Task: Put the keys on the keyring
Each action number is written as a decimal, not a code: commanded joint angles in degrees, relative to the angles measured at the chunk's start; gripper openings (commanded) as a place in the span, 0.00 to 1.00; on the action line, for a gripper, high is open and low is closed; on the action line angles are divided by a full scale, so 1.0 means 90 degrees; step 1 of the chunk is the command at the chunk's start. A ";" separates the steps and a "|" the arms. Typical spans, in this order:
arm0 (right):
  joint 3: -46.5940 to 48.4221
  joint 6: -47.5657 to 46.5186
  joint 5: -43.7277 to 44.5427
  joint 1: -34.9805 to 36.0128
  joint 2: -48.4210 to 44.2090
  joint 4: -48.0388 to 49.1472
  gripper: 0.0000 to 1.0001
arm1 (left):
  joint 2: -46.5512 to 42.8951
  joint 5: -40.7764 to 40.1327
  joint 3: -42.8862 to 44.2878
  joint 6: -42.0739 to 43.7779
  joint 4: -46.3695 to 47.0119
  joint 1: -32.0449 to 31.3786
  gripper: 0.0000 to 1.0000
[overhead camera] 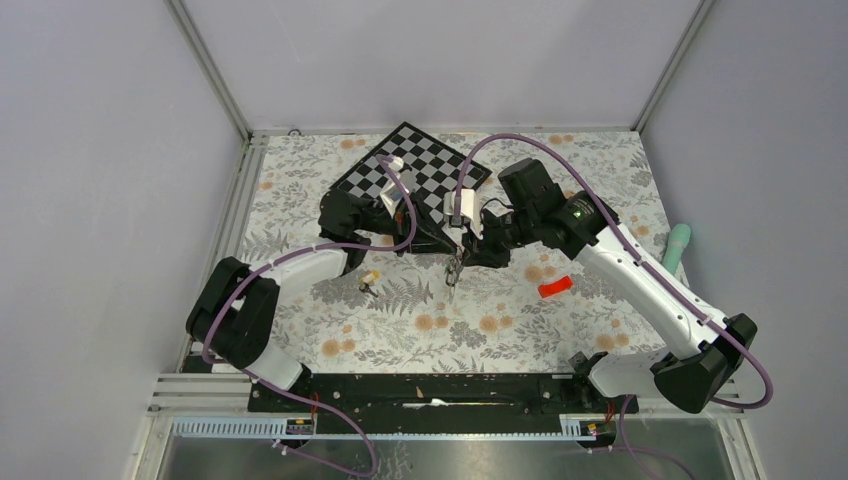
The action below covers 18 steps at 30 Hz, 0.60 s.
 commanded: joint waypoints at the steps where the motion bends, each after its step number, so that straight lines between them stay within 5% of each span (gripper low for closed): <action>1: 0.0125 -0.0100 -0.0145 0.0019 -0.0124 -0.0038 0.18 | -0.0023 0.0050 -0.0033 0.0048 0.0323 0.0002 0.00; 7: -0.0025 -0.0041 -0.0057 0.0020 -0.0095 0.0152 0.05 | -0.0042 0.0048 -0.0071 -0.0203 0.0674 -0.0012 0.00; 18: 0.0090 0.0087 -0.0359 0.0016 0.0167 0.0264 0.05 | -0.0089 0.0005 -0.0154 -0.0428 0.0983 -0.0173 0.00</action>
